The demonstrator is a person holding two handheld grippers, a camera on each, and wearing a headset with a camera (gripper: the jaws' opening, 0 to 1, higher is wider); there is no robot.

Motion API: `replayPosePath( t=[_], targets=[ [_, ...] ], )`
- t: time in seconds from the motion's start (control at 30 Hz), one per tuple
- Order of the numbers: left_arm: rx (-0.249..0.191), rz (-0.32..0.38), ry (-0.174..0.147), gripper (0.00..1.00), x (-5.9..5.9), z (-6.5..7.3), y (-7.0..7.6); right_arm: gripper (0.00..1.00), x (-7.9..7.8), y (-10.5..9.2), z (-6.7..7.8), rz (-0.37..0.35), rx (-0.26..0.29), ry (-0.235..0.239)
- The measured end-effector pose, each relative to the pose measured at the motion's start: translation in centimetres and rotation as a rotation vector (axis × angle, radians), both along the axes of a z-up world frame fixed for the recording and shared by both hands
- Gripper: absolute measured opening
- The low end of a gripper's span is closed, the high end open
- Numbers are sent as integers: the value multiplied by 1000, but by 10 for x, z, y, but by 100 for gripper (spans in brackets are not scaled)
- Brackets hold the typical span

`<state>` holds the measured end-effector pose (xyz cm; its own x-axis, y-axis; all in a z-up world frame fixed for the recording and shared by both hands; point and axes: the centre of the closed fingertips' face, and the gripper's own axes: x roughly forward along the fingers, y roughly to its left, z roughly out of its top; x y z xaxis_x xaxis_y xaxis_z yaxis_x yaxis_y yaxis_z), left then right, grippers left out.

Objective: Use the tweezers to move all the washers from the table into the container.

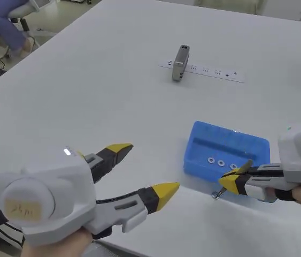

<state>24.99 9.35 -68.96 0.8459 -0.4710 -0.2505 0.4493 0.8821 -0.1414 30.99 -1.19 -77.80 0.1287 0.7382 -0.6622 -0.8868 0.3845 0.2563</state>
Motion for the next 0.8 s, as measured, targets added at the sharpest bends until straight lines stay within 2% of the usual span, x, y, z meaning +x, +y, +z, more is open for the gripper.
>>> replayPosePath(
  t=[0.07,0.2,0.3,0.37,0.4,0.5,0.57,0.67,0.8],
  targets=[
    [-1,0,-1,63,0,0,0,4,-1,3,0,6,1,-3],
    [2,-1,1,63,0,-1,0,4,-4,5,-2,48,-30,-31],
    [3,-2,2,63,0,-1,0,4,-9,4,-5,97,-66,-68],
    [4,-2,2,63,0,0,-1,4,-12,6,-3,121,-66,-86],
    [5,-3,3,63,0,0,-1,4,-13,5,-3,148,-80,-117],
    [6,-6,2,63,0,-1,-2,3,-12,4,-3,173,-94,-146],
    [6,-7,2,63,0,-1,-2,3,-12,4,-4,180,-99,-149],
    [8,-7,2,63,0,-1,-2,3,-15,7,2,179,-68,-133],
    [8,-8,0,63,-1,0,-3,3,-15,13,18,180,-17,-127]
  ],
)
